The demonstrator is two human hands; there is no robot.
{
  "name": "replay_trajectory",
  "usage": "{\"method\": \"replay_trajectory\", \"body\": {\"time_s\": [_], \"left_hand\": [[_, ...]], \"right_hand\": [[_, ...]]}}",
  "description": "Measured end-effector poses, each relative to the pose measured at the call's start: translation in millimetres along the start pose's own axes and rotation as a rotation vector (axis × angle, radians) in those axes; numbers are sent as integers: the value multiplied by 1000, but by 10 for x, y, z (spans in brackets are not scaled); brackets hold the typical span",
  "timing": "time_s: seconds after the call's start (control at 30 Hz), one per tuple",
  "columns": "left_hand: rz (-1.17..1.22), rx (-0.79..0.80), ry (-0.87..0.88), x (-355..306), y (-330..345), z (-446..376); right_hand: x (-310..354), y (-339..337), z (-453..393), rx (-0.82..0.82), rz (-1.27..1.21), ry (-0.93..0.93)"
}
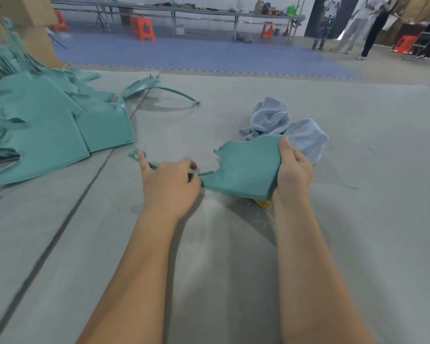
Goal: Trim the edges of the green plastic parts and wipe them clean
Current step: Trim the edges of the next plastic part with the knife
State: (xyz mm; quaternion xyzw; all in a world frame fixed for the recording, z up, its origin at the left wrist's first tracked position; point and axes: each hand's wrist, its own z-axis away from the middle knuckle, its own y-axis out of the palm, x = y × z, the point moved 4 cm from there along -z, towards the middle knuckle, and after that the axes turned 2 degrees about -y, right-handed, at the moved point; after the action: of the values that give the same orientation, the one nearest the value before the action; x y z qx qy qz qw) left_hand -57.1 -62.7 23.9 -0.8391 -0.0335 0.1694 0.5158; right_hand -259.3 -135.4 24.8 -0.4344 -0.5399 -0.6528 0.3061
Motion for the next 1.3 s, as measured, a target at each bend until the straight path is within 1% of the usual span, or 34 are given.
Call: {"method": "replay_trajectory", "body": {"time_s": [0.03,0.07,0.1,0.13,0.2,0.3,0.37,0.43,0.5,0.57,0.67,0.73,0.8,0.87,0.93,0.97,1.0,1.07,1.23,1.3], "left_hand": [[43,40,-5,0,9,-3],[86,49,-18,13,8,-6],[112,30,-40,35,-4,-11],[109,-8,-66,60,-19,-19],[76,-55,-121,101,-26,-26],[111,-10,-232,168,53,-32],[139,-2,-292,208,94,-39],[173,-14,-330,226,117,-43],[231,-10,-365,223,135,-41],[305,3,-379,203,147,-37],[375,4,-315,170,153,-47],[396,-18,-278,156,140,-60],[406,-57,-257,137,128,-64],[410,-76,-250,116,140,-59],[413,-43,-253,99,191,-62],[412,-13,-250,92,222,-71],[409,16,-245,90,247,-79],[418,62,-240,85,273,-91],[528,133,-306,100,263,-99],[587,148,-280,43,232,-104]], "right_hand": [[4,2,-5,12,-56,26],[11,13,-12,38,-130,63],[20,23,-28,62,-153,95],[37,25,-45,86,-85,111],[79,32,-59,144,253,75],[117,43,-38,231,858,-71],[118,38,-5,324,1186,-81],[104,30,44,475,1410,2],[97,16,67,569,1521,65],[96,36,68,595,1525,61],[72,60,77,645,1495,79],[55,60,73,676,1439,58],[74,69,69,639,1221,1],[109,112,82,596,880,-43],[85,221,141,633,563,-11],[34,292,175,656,451,17],[-40,370,212,662,390,29],[-222,522,266,607,386,-1],[-505,673,319,413,491,-233],[-514,658,277,395,490,-276]]}}
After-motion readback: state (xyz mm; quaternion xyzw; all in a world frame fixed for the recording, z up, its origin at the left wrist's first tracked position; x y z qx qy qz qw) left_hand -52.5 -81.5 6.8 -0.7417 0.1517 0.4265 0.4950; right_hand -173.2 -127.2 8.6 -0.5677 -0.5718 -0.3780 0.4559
